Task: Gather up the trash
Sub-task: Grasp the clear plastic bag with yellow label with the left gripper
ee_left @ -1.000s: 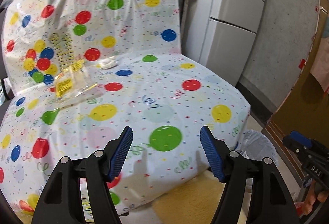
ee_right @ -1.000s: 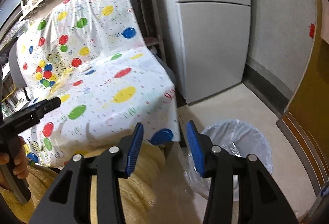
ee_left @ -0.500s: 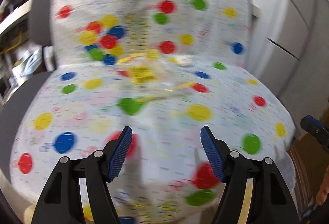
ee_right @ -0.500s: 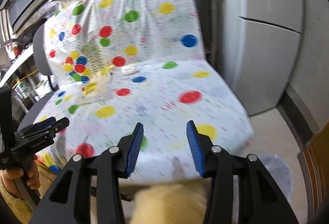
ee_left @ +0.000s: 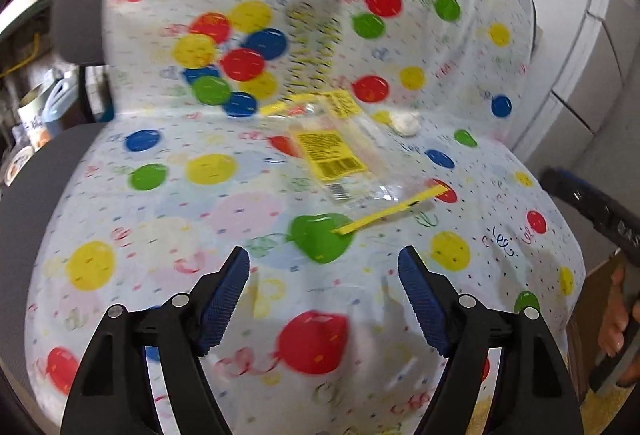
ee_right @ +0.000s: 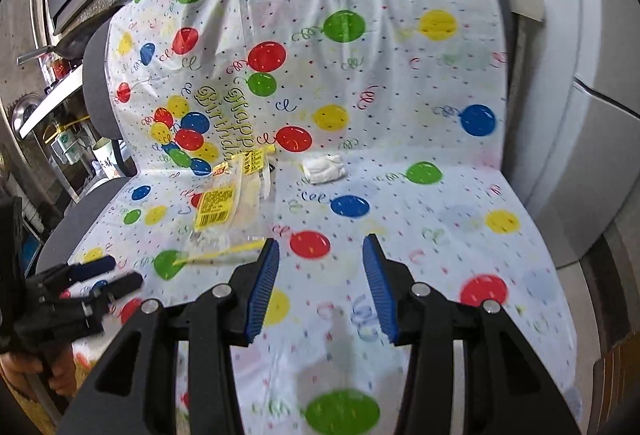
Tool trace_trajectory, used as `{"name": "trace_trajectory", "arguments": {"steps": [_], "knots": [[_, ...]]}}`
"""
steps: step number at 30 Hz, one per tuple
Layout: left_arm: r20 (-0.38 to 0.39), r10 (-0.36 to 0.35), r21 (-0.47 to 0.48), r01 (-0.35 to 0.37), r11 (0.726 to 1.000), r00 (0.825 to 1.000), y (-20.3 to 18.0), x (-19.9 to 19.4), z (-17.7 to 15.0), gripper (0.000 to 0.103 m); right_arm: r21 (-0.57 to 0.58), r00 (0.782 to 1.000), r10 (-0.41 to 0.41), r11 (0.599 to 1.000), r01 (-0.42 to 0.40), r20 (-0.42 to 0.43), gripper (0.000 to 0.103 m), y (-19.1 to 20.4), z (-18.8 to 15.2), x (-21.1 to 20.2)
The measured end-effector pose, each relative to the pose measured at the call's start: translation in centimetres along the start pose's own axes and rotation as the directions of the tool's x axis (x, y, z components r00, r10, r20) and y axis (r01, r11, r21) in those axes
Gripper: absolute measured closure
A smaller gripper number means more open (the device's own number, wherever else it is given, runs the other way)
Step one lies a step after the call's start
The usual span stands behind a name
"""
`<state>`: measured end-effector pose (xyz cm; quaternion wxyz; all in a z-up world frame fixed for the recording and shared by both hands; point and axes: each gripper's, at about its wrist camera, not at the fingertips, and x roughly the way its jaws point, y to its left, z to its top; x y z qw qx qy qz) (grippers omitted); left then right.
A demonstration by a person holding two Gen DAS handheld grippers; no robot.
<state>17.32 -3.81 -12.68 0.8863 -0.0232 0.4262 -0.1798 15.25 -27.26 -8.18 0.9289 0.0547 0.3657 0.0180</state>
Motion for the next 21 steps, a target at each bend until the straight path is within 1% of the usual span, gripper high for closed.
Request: {"name": "trace_trajectory", "arguments": {"steps": [2,4,6,8,10,14,17,18,21], "knots": [[-0.009,-0.006,0.013,0.006,1.0,1.0,-1.0,0.9,0.7,0.024,-0.003,1.0,-0.009,1.0,0.009,0.0,0.06,-0.1,0.6,0.9],[-0.006,0.0,0.034,0.001,0.999,1.0,-2.4,1.8,1.8,0.02,-0.007,1.0,-0.019,1.0,0.019,0.012,0.06,-0.3,1.1,1.2],[-0.002,0.002,0.067,-0.002,0.998,1.0,-4.1,2.9,3.0,0.019,-0.007,0.998,-0.04,0.999,0.04,0.039,0.06,-0.9,1.7,1.1],[-0.002,0.003,0.098,-0.003,0.995,1.0,-5.5,3.9,3.9,0.017,0.011,0.997,-0.048,0.999,0.048,0.055,0.06,-1.8,2.1,1.0],[-0.006,0.01,0.135,-0.009,0.991,1.0,-7.0,5.2,4.5,0.017,0.056,0.997,-0.043,0.998,0.039,0.062,0.06,-3.3,2.4,0.9],[-0.016,0.074,0.171,-0.07,0.983,0.997,-8.9,8.0,5.6,0.017,0.088,0.997,-0.057,0.995,0.051,0.06,0.06,-5.5,2.0,0.9],[-0.042,0.122,0.145,-0.115,0.983,0.992,-9.3,10.0,7.0,0.017,0.104,0.997,-0.059,0.993,0.054,0.051,0.06,-6.5,1.4,1.0],[-0.056,0.152,0.133,-0.143,0.981,0.987,-9.3,10.9,7.5,0.017,0.108,0.997,-0.059,0.993,0.054,0.048,0.06,-6.7,1.2,1.0],[-0.107,0.199,0.122,-0.186,0.975,0.974,-9.1,13.0,7.8,0.017,0.118,0.997,-0.06,0.992,0.055,0.043,0.06,-7.4,0.7,0.7]]}}
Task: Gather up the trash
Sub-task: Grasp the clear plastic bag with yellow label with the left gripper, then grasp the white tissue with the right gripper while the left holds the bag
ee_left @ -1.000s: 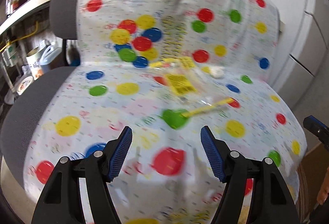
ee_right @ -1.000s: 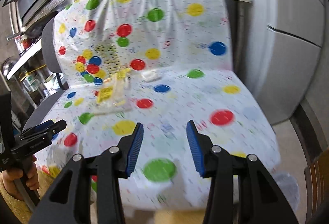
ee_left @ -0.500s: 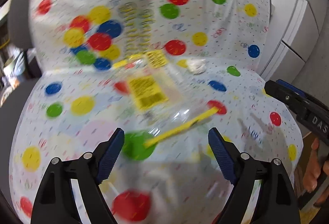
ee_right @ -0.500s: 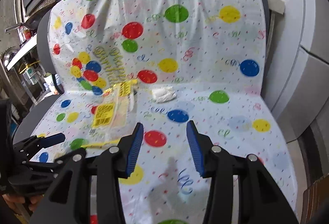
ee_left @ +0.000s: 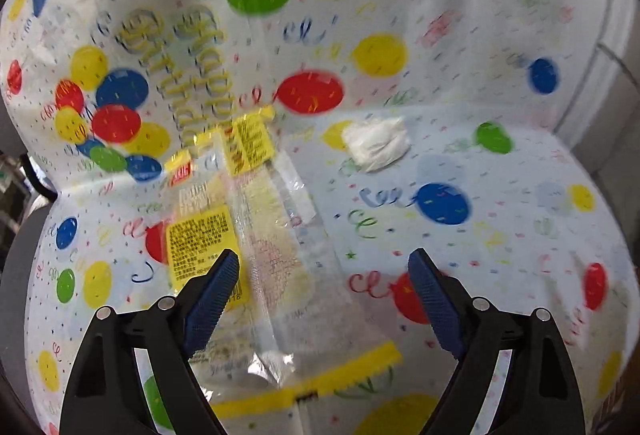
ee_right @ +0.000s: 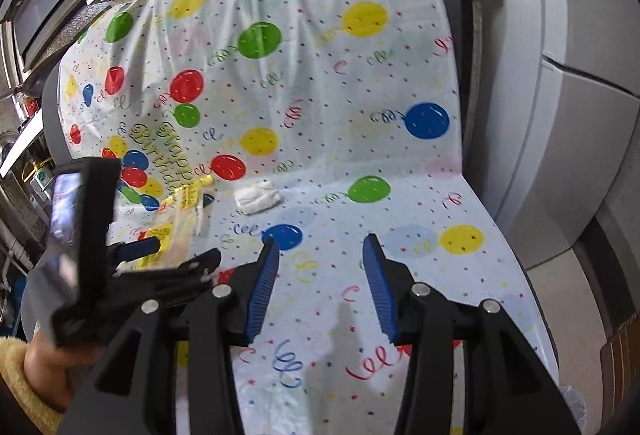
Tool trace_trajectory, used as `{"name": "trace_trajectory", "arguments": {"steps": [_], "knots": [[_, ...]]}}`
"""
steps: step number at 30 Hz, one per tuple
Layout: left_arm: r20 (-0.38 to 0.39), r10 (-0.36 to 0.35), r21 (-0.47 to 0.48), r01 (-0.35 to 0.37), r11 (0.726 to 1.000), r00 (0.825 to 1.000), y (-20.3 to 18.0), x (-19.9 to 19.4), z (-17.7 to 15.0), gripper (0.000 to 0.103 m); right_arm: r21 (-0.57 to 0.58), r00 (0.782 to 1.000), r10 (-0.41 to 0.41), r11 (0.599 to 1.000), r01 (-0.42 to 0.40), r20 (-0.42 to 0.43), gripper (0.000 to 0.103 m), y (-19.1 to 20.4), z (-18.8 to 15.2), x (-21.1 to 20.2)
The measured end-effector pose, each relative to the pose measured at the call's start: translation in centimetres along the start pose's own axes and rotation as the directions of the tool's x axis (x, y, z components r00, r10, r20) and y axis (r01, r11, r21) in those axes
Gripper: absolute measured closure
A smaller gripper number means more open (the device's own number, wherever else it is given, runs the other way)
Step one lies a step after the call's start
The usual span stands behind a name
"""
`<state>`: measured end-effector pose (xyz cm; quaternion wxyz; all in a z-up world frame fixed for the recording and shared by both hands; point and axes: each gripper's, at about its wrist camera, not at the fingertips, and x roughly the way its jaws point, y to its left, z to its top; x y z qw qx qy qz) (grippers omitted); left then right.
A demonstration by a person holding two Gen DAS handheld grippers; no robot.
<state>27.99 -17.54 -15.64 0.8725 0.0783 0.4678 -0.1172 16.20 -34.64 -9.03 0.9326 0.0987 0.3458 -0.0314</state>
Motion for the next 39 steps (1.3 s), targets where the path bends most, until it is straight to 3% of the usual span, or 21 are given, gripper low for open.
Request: {"name": "trace_trajectory", "arguments": {"steps": [4,6,9,11,12,14,18,25,29,32,36,39], "knots": [[-0.005,0.057,0.003,-0.057,0.998,0.998,0.2,0.7,-0.3,0.019,0.01,1.0,0.003,1.0,-0.003,-0.008,0.059,-0.9,-0.4,-0.2],[-0.001,0.069,-0.009,-0.069,0.998,0.998,0.7,0.5,-0.4,0.024,0.015,1.0,0.003,1.0,-0.003,-0.017,0.059,-1.0,-0.7,-0.3],[0.012,0.056,-0.011,-0.056,0.998,0.998,1.4,-0.2,-0.7,0.048,0.01,1.0,0.001,1.0,-0.001,-0.018,0.059,-0.8,-1.0,-0.7],[0.023,0.03,-0.013,-0.03,0.999,0.999,2.4,-1.1,-1.0,0.078,0.006,1.0,0.002,1.0,-0.002,-0.013,0.059,-0.6,-1.0,-1.0],[0.033,0.007,-0.022,-0.007,1.0,0.999,3.0,-1.7,-1.1,0.088,0.003,1.0,0.003,1.0,-0.003,-0.011,0.059,-0.4,-0.9,-1.3],[0.078,-0.038,-0.046,0.042,0.998,0.996,4.5,-3.5,-1.4,0.097,-0.007,1.0,0.003,1.0,-0.003,-0.006,0.059,0.2,-0.8,-1.6],[0.216,-0.114,-0.079,0.134,0.988,0.97,7.4,-8.6,-2.2,0.1,-0.033,1.0,0.018,0.999,-0.018,-0.004,0.059,1.8,-0.3,-1.8],[0.374,-0.103,-0.141,0.166,0.976,0.922,13.1,-14.8,-3.9,0.101,-0.102,0.998,0.06,0.993,-0.063,-0.035,0.051,6.2,1.0,1.0],[0.388,-0.094,-0.194,0.181,0.964,0.917,16.6,-15.0,-4.3,0.101,-0.139,0.996,0.073,0.987,-0.08,-0.054,0.043,8.4,2.0,4.1],[0.379,-0.068,-0.219,0.161,0.962,0.923,18.0,-14.3,-4.5,0.101,-0.172,0.995,0.065,0.982,-0.076,-0.073,0.039,9.5,2.7,7.0],[0.363,-0.081,-0.23,0.173,0.958,0.928,18.4,-12.5,-4.4,0.101,-0.196,0.989,0.06,0.977,-0.085,-0.133,0.031,9.8,3.6,11.5],[0.358,-0.09,-0.218,0.177,0.96,0.929,18.2,-11.6,-4.2,0.101,-0.203,0.982,0.028,0.977,-0.067,-0.189,0.031,9.4,4.3,14.7]]}}
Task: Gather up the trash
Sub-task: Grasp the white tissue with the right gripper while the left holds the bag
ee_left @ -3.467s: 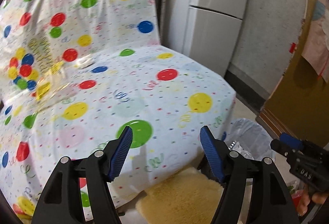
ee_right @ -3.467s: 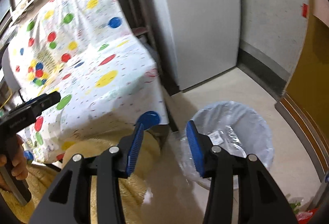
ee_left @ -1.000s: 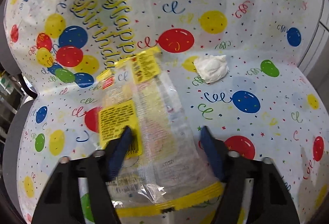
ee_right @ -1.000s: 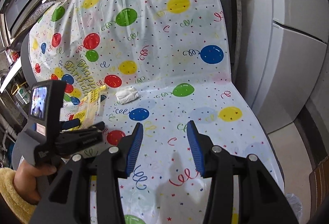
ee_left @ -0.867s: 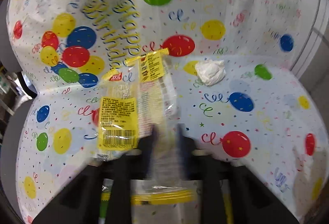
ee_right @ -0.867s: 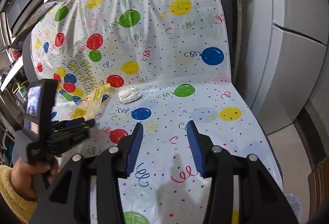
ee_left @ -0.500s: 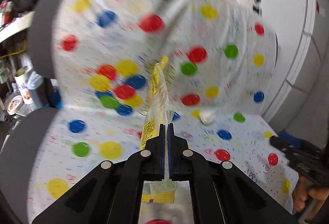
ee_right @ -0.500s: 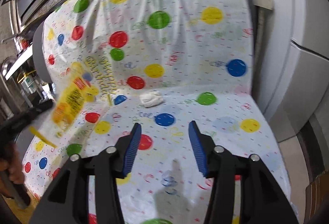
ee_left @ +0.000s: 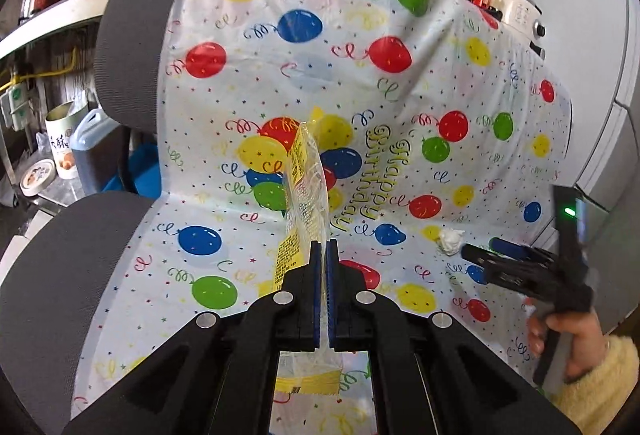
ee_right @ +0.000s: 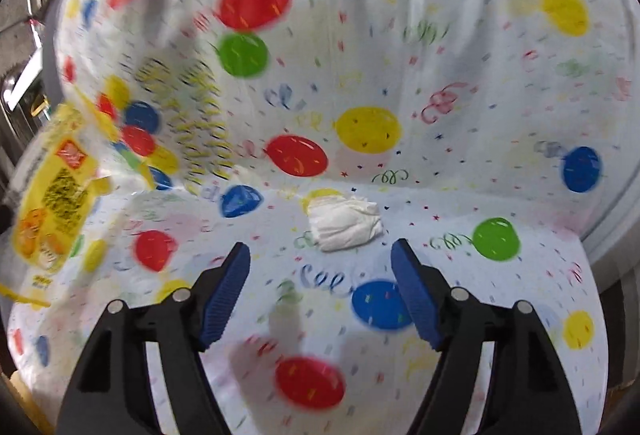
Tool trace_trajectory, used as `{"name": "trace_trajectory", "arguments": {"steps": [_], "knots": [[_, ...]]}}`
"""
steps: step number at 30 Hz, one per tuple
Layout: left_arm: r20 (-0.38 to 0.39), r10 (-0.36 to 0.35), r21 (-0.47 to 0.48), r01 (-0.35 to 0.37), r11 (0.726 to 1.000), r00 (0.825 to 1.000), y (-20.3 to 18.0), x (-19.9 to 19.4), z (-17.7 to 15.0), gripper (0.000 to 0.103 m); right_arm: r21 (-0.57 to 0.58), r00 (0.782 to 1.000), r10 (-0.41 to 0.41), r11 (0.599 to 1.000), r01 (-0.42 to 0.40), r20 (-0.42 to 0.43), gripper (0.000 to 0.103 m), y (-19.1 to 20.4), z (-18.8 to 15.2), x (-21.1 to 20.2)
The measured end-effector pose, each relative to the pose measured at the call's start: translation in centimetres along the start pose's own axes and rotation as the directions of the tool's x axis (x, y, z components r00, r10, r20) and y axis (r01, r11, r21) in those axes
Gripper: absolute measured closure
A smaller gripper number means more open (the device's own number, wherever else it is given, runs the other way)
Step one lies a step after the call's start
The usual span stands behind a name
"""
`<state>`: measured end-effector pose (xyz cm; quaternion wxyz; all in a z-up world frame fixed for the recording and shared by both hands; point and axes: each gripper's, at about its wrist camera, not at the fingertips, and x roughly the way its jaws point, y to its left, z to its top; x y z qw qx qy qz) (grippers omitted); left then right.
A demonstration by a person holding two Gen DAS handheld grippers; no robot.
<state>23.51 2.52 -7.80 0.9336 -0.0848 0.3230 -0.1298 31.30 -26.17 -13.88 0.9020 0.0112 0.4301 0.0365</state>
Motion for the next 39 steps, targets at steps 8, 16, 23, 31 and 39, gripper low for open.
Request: {"name": "trace_trajectory", "arguments": {"steps": [8,16,23,31,39], "knots": [[-0.009,-0.019,0.003,0.019,1.0,1.0,0.0,1.4,-0.4,0.101,0.033,0.994,0.012,0.999,-0.008,-0.107,0.031,-1.8,1.5,4.8],[-0.009,-0.037,0.008,0.037,0.999,0.999,-0.7,0.1,-0.5,0.101,-0.032,0.997,0.062,0.997,-0.064,-0.054,0.077,-0.7,0.3,1.5],[0.033,-0.102,0.041,0.101,0.994,0.994,-3.7,-5.3,-1.4,0.101,0.002,0.993,0.087,0.996,-0.087,0.077,0.077,-0.3,-4.2,-9.9],[-0.002,-0.203,0.116,0.202,0.973,0.979,-9.2,-9.3,-5.4,0.101,0.084,0.979,0.052,0.994,-0.069,0.196,0.077,-1.5,-11.5,-20.8],[-0.081,-0.368,0.226,0.376,0.898,0.926,-17.1,-10.7,-9.9,0.101,0.168,0.962,-0.138,0.981,0.1,0.234,0.077,-5.1,-19.7,-27.1]]}}
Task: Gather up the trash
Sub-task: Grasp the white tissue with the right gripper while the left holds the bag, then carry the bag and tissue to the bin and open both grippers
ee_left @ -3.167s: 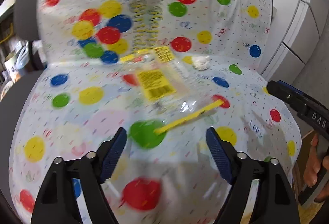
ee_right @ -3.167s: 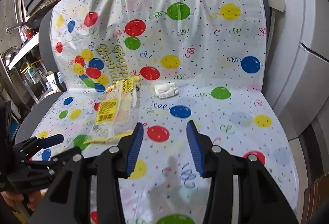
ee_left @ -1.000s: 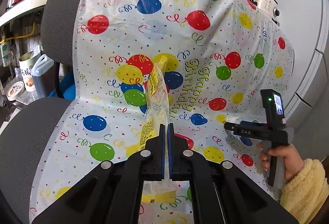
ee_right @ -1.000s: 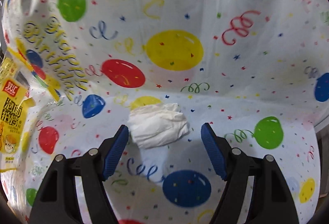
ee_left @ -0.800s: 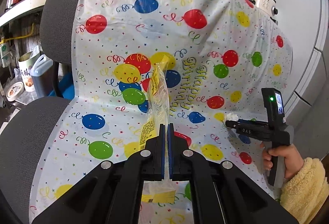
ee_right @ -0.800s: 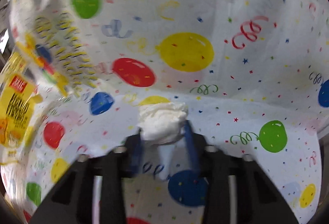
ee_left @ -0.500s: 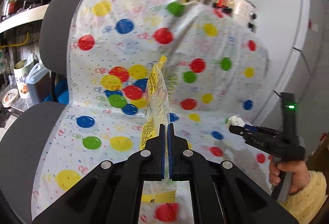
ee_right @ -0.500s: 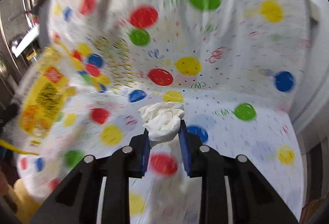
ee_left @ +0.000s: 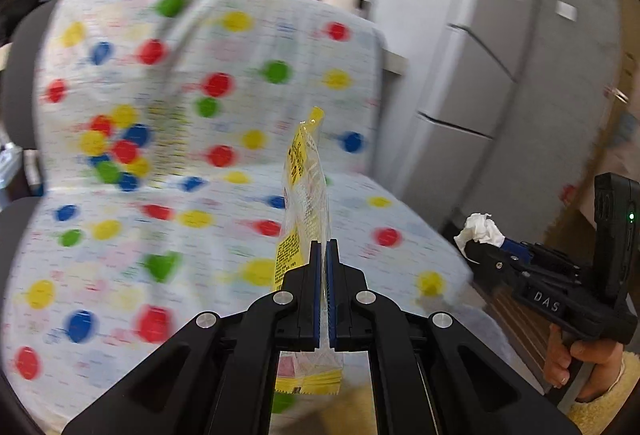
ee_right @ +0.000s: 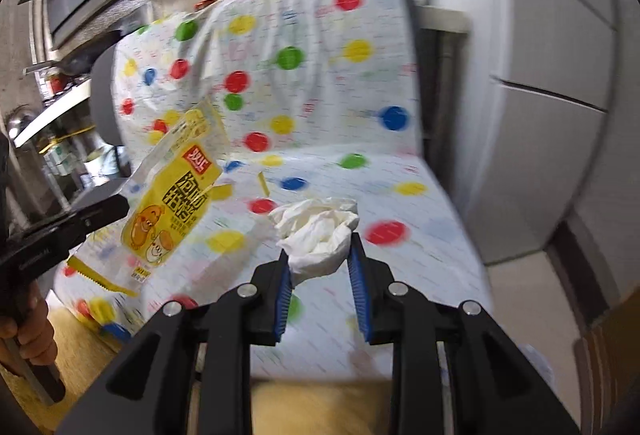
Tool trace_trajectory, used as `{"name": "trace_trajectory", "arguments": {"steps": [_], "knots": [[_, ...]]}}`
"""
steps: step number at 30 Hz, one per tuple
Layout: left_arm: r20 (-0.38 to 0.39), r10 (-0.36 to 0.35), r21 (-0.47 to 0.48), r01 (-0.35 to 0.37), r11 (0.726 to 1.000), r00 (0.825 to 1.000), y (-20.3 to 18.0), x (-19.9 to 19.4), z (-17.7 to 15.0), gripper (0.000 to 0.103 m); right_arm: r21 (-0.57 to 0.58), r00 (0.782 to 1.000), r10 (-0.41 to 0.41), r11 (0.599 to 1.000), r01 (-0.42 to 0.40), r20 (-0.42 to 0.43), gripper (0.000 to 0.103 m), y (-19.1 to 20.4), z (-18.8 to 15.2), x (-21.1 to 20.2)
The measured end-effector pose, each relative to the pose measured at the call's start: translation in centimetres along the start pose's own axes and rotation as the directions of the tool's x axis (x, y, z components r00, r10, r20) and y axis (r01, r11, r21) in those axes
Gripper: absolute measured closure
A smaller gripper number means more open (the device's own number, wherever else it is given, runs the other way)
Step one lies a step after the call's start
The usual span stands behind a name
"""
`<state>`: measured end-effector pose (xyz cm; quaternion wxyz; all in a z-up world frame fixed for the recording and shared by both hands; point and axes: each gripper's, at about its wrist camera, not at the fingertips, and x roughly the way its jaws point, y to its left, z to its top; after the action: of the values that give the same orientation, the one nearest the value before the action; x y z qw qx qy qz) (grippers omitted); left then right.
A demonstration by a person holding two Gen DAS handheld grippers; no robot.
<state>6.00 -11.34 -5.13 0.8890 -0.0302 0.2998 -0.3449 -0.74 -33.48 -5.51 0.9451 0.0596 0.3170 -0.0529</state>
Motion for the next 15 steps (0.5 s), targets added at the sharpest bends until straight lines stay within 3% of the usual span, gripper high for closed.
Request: {"name": "trace_trajectory", "arguments": {"steps": [7,15], "knots": [[-0.048,-0.146,0.102,0.151,0.983,0.988,-7.0,2.5,-2.0,0.101,0.101,0.987,-0.161,0.982,0.159,0.017,0.076,-6.3,-4.7,-5.6],[-0.103,-0.285,0.203,0.301,0.932,0.953,-15.1,5.2,-4.2,0.101,0.197,0.934,-0.356,0.917,0.346,0.02,0.075,-12.4,-9.0,-9.7]]}}
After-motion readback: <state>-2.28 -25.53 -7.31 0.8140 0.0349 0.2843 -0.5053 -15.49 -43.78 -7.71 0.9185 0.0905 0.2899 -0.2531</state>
